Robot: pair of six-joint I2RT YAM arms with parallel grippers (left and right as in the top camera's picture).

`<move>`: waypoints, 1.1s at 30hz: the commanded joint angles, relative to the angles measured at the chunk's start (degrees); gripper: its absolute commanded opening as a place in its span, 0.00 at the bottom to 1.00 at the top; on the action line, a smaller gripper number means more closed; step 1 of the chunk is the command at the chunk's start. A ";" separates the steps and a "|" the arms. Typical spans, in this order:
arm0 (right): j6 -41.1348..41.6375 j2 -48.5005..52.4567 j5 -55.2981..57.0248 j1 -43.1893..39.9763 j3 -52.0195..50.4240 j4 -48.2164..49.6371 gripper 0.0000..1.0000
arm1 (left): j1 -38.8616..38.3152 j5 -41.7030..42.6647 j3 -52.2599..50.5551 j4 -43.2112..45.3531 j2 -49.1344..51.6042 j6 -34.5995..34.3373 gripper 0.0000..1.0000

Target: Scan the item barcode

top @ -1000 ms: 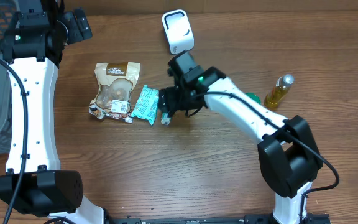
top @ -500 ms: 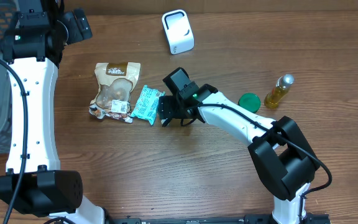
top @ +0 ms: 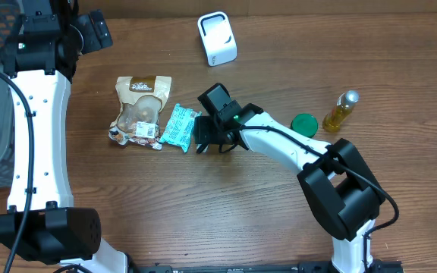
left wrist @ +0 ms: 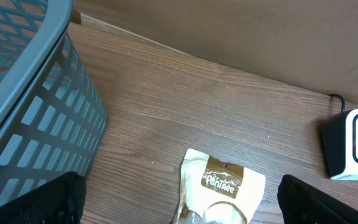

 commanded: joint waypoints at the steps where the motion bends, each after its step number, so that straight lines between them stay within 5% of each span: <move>1: 0.37 1.38 0.72 -0.09 -0.35 0.44 0.52 | 0.22 -0.74 0.48 0.02 0.20 -0.79 0.99; 17: -0.31 -4.57 3.78 -2.51 0.63 -5.25 0.07 | 0.22 -0.74 0.48 0.02 0.20 -0.76 1.00; 33: -1.81 -7.06 3.91 -8.52 0.63 -13.53 0.08 | 0.22 -0.74 0.48 0.02 0.20 -0.76 0.99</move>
